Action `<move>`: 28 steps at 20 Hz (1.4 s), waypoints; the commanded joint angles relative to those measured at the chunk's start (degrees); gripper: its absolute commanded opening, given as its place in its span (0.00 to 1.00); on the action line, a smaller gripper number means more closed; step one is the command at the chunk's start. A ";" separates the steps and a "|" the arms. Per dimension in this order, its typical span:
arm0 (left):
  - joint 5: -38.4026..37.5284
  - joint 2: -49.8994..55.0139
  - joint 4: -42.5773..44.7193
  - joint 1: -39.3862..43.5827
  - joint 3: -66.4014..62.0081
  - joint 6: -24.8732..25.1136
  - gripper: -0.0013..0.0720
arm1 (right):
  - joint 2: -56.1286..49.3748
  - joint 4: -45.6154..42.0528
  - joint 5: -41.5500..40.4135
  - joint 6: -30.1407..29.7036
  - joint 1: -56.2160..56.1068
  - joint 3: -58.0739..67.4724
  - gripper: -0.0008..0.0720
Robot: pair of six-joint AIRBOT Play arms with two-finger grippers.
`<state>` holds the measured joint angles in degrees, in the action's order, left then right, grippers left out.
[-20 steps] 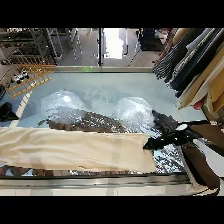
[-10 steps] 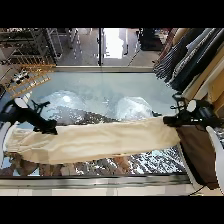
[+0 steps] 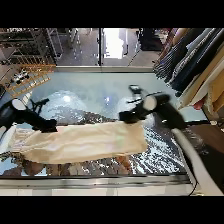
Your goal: Fold the clothes and pants, and hang the long-sleeved shirts on hangers.
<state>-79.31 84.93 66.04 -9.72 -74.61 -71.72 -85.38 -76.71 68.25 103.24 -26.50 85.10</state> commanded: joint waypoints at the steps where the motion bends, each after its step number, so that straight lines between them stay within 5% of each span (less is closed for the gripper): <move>1: -1.95 -5.29 -0.02 -5.68 -0.15 0.24 0.05 | -10.93 6.86 -14.34 6.78 -16.09 1.03 0.05; 3: -2.89 -5.95 -0.04 -8.50 -0.13 0.22 0.05 | -18.08 12.59 -16.79 1.42 -20.17 4.07 0.09; 5: -2.99 -5.68 -0.04 -9.94 0.28 0.22 0.05 | -21.11 14.38 -11.67 -3.61 -20.87 8.90 0.52; 6: -3.02 -5.68 0.00 -10.21 0.55 0.22 0.05 | -20.55 12.02 -7.80 -5.33 -19.85 11.15 0.57; 11: -3.21 -5.75 0.35 -10.29 0.63 0.24 0.05 | -7.34 0.55 8.13 -7.32 -1.27 11.02 0.61; 13: -3.21 -5.73 1.09 -10.29 0.63 0.24 0.05 | -1.05 3.50 8.66 -10.82 9.09 3.13 0.61; 16: -3.17 -5.73 1.44 -10.27 0.63 0.22 0.05 | 2.32 17.97 8.46 -22.62 22.36 -11.15 0.76; 20: -3.19 -5.73 1.42 -10.27 0.63 0.20 0.05 | -4.17 33.07 2.64 -38.80 29.20 -21.05 0.81; 28: -3.19 -5.73 1.18 -10.14 0.63 0.20 0.05 | -23.15 37.42 9.53 -43.93 23.17 -6.54 0.78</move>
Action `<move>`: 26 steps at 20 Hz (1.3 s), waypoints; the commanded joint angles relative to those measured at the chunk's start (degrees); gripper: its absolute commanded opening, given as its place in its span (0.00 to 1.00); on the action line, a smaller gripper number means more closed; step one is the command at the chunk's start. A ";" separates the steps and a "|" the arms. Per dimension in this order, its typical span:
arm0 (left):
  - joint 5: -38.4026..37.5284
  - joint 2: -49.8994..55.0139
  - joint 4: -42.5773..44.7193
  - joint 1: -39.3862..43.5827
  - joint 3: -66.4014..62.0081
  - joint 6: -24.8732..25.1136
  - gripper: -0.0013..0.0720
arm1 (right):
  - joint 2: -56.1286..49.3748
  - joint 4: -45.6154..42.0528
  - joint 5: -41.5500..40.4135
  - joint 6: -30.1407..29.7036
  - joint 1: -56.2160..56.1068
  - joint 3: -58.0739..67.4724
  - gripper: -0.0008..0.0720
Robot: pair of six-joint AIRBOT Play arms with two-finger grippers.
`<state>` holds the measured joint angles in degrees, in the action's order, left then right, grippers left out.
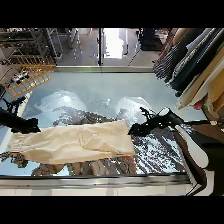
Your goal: Fold the clothes and pants, and hang the long-sleeved shirts on hangers.
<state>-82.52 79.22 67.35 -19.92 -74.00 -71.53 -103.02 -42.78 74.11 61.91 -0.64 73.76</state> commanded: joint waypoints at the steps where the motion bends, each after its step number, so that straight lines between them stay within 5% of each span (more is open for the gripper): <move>1: 0.02 -0.02 -0.11 0.17 0.02 0.02 0.05 | -6.60 3.67 3.45 -2.47 -5.05 7.13 0.60; 3: -0.02 -0.02 -0.02 0.61 0.04 0.04 0.05 | -6.97 0.37 1.97 0.35 -8.13 11.08 0.09; 4: 0.00 -0.02 -0.07 0.66 0.31 0.04 0.05 | -6.43 -3.56 1.95 3.56 -8.33 12.85 0.05; 9: 3.37 -0.04 -0.11 1.25 8.48 0.07 0.05 | 9.64 -32.28 4.79 18.58 -0.24 14.58 0.04; 13: 8.92 -0.02 -5.05 6.25 15.23 2.49 0.05 | 22.67 -39.28 12.26 22.62 3.96 18.45 0.04; 17: 14.78 -0.04 -8.31 13.92 15.37 4.33 0.05 | 24.72 -37.38 17.07 29.55 -6.21 28.35 0.04; 22: 11.76 -1.86 -7.85 12.57 11.82 4.24 0.05 | 19.30 -37.05 2.62 42.64 -33.16 29.44 0.04; 26: 4.59 -8.04 -7.82 6.86 9.94 4.28 0.05 | 5.77 -33.40 -15.78 45.33 -46.99 29.46 0.05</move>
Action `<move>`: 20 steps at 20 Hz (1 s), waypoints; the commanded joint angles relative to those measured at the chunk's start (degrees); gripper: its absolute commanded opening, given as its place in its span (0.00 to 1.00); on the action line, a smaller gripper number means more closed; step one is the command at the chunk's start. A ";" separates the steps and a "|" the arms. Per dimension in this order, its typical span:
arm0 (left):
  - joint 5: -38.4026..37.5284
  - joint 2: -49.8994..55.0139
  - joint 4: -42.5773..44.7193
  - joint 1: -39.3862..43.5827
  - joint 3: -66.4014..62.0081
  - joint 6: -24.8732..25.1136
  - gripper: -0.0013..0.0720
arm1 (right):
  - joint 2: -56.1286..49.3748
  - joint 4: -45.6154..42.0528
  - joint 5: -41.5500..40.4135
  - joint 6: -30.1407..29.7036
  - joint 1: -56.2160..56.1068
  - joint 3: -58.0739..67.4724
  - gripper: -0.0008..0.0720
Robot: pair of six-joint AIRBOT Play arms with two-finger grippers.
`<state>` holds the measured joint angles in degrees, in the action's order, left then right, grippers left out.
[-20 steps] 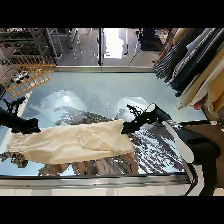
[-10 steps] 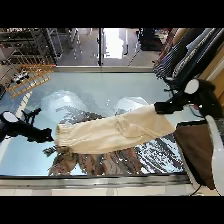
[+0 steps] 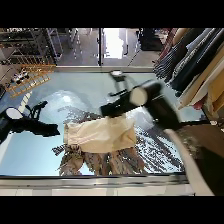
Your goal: Fold the clothes and pants, and hang the long-sleeved shirts on hangers.
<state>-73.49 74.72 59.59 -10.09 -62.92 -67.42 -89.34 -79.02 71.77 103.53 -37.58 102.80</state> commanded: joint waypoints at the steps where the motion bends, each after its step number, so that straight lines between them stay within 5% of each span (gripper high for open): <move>1: -5.90 -5.18 -0.07 -4.22 -1.14 0.15 0.05 | -11.37 6.29 -16.48 1.38 -11.52 0.42 0.05; 2: -6.49 -6.40 -0.07 -5.14 -1.14 0.15 0.05 | -14.71 12.07 -19.04 -3.54 -12.41 0.55 0.06; 4: -6.47 -8.04 -0.11 -5.79 -1.14 0.09 0.05 | -19.41 24.57 -18.58 -15.56 -12.70 3.48 0.44; 5: -6.49 -8.13 -0.13 -5.70 -1.11 -0.22 0.05 | -19.74 26.03 -17.79 -17.81 -11.98 5.51 0.56; 12: -4.90 -7.96 -4.68 -2.60 0.09 2.40 0.05 | -8.68 15.17 9.35 -14.75 15.21 6.05 0.61; 14: -1.75 -7.96 -4.81 0.59 1.99 2.49 0.05 | -6.01 17.44 11.26 -16.35 22.97 -1.44 0.68; 15: 0.87 -7.93 -4.79 2.49 3.23 2.49 0.05 | -5.75 20.11 12.50 -17.59 26.16 -5.68 0.79; 20: 11.80 -2.51 -4.55 11.19 5.49 2.49 0.05 | -9.55 28.20 7.67 -29.75 31.54 -21.46 0.91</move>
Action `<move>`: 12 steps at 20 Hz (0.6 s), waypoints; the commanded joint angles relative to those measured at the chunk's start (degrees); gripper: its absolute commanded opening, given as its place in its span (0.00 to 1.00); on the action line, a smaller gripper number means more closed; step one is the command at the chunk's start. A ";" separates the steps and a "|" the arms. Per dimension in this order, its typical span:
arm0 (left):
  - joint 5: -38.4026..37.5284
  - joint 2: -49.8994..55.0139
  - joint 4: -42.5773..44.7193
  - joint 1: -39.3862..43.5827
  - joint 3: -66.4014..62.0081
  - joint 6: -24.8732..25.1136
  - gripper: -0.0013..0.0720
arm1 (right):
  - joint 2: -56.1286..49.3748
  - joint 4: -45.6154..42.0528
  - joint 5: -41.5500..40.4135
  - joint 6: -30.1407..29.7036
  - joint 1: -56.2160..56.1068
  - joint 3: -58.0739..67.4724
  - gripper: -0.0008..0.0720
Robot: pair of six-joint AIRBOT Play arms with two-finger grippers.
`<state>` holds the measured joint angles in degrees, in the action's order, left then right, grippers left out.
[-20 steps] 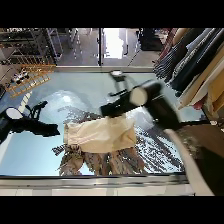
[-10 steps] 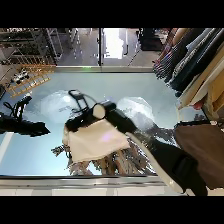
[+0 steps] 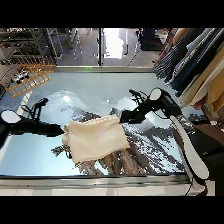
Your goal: Fold the clothes and pants, and hang the long-sleeved shirts on hangers.
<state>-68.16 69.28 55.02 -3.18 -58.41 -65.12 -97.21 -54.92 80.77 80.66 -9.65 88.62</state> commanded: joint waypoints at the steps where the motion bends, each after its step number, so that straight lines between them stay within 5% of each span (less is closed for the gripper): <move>1: 7.87 4.90 0.22 5.16 0.98 0.17 0.05 | -3.69 3.89 -1.97 -8.70 3.58 -7.21 0.91; 6: 9.46 11.43 0.20 5.46 0.98 -0.02 0.05 | -12.63 6.80 -1.77 -14.27 4.79 -2.58 0.91; 12: 12.66 11.65 0.22 5.46 0.85 -0.02 0.05 | -20.74 24.63 4.48 -17.09 -0.35 3.58 0.91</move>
<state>-57.06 80.47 55.18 2.20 -57.49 -65.12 -114.04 -38.72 82.63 64.86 -7.07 89.52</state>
